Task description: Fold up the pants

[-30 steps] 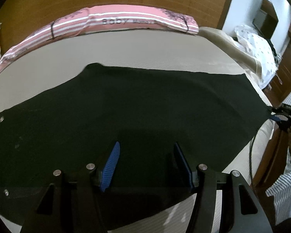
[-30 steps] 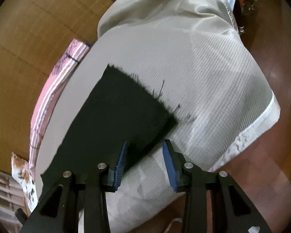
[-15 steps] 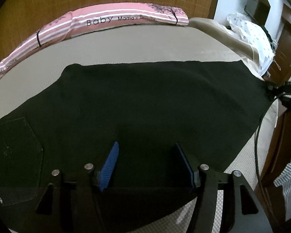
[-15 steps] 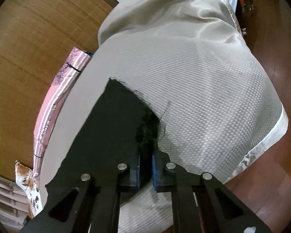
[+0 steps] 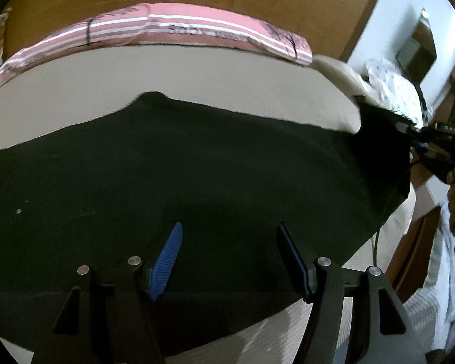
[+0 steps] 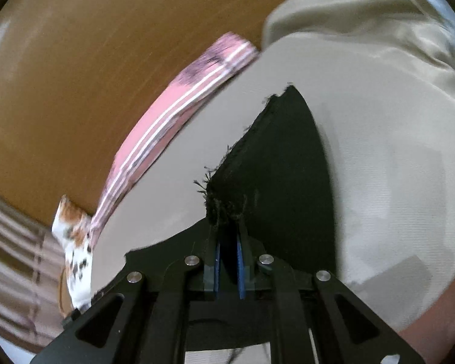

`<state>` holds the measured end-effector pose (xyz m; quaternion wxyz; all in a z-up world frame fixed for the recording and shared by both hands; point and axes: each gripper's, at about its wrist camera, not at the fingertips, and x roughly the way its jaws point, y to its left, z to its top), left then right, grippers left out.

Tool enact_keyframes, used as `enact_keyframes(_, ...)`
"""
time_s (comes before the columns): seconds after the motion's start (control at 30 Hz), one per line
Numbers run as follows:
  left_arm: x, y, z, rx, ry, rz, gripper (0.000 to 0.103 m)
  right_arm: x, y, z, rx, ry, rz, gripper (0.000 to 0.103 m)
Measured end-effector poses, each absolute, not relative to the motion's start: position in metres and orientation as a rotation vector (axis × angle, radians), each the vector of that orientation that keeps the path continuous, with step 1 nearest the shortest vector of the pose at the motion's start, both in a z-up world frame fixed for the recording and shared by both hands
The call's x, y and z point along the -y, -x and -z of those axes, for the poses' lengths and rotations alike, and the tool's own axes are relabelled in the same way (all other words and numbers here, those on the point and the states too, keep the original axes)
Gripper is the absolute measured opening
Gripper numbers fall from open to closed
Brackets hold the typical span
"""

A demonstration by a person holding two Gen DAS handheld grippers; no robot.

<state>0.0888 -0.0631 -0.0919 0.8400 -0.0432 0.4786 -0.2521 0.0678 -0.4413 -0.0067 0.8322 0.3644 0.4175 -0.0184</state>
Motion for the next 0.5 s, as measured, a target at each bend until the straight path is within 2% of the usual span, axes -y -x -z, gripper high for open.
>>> enact_keyframes(0.5, -0.011, -0.078, 0.076, -0.96, 0.269, 0.469, 0.065, 0.246, -0.117, 0.03, -1.096, -0.553, -0.312, 0.01)
